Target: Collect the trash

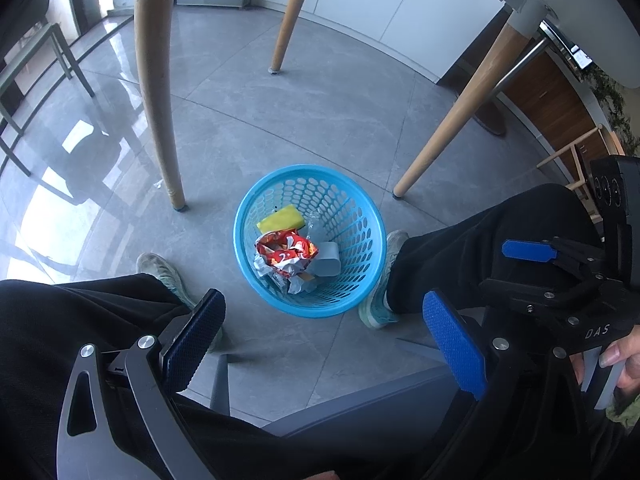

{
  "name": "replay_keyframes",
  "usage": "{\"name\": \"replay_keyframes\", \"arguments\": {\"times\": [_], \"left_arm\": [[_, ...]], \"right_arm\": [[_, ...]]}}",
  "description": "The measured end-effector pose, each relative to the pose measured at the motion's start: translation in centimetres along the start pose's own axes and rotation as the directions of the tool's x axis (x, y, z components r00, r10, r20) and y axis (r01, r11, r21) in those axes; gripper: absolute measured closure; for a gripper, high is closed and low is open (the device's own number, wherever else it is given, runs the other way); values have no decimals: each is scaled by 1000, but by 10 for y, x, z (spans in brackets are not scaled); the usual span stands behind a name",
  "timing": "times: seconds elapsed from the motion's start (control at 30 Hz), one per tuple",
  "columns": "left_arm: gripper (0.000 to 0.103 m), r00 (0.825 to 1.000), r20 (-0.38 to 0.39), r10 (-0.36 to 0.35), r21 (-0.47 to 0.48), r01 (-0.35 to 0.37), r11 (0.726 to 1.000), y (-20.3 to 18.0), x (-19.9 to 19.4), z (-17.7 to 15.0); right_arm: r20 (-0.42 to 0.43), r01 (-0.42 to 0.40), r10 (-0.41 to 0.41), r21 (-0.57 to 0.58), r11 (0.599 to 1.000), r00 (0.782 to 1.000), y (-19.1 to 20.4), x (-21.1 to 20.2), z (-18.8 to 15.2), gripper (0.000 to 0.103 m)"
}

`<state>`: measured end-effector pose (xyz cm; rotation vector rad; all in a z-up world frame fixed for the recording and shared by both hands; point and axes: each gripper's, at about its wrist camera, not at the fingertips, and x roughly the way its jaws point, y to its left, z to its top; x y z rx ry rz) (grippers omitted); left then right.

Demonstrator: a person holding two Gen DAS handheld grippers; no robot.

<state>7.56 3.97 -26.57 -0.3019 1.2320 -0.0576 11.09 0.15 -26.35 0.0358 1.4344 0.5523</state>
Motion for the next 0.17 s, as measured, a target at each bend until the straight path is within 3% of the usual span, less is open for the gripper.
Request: {"name": "replay_keyframes", "arguments": {"times": [0.17], "left_arm": [[6, 1000, -7, 4, 6, -4, 1000, 0, 2, 0]], "right_arm": [[2, 0, 0, -1, 1000, 1000, 0, 0, 0, 9]]}}
